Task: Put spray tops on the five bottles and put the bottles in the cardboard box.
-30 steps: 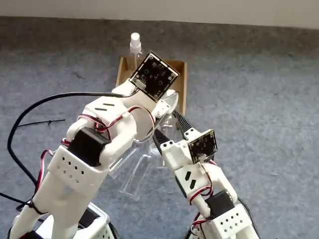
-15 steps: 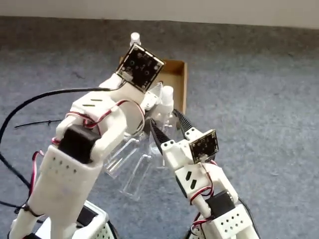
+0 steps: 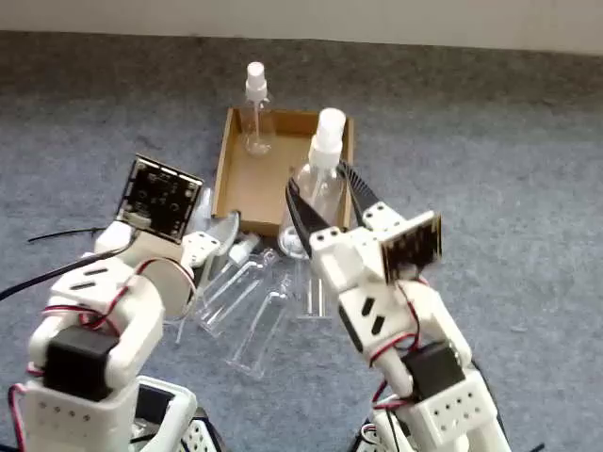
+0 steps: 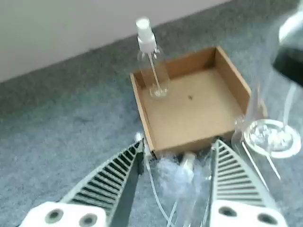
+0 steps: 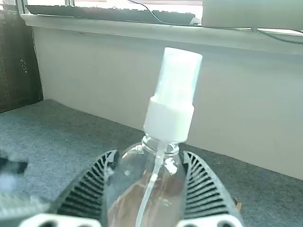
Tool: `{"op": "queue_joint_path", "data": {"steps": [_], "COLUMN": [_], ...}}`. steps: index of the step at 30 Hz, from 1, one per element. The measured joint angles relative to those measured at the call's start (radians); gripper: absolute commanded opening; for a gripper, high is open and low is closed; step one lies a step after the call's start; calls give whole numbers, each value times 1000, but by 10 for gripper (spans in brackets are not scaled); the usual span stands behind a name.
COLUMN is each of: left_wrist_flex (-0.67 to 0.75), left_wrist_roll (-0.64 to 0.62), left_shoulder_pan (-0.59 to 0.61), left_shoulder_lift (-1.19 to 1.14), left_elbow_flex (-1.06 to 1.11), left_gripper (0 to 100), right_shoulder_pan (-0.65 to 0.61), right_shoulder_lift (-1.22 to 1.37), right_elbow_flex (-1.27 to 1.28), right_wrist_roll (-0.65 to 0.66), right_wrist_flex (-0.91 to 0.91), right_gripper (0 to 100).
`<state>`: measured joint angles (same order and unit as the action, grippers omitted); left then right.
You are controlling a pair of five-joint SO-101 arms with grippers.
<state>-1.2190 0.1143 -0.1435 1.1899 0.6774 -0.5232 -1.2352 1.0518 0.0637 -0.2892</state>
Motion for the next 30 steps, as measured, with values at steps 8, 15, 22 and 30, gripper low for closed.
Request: {"op": "queue_joint_path", "data": {"steps": [8, 15, 22, 30], "left_wrist_flex": [221, 273, 410, 442], "left_wrist_roll": [0, 0, 0, -2], "left_shoulder_pan": [-23, -54, -38, 2], "left_shoulder_lift": [233, 321, 318, 318], "left_elbow_flex": [350, 397, 540, 559], "left_gripper": [277, 274, 274, 274], "right_shoulder_pan": [-63, -175, -213, -219], "right_shoulder_lift": [488, 614, 562, 440], "right_elbow_flex": [-334, -379, -367, -367], "right_wrist_roll": [0, -6, -6, -8], "right_wrist_flex": [-5, -20, -141, -241], "right_gripper": [5, 5, 5, 5]}}
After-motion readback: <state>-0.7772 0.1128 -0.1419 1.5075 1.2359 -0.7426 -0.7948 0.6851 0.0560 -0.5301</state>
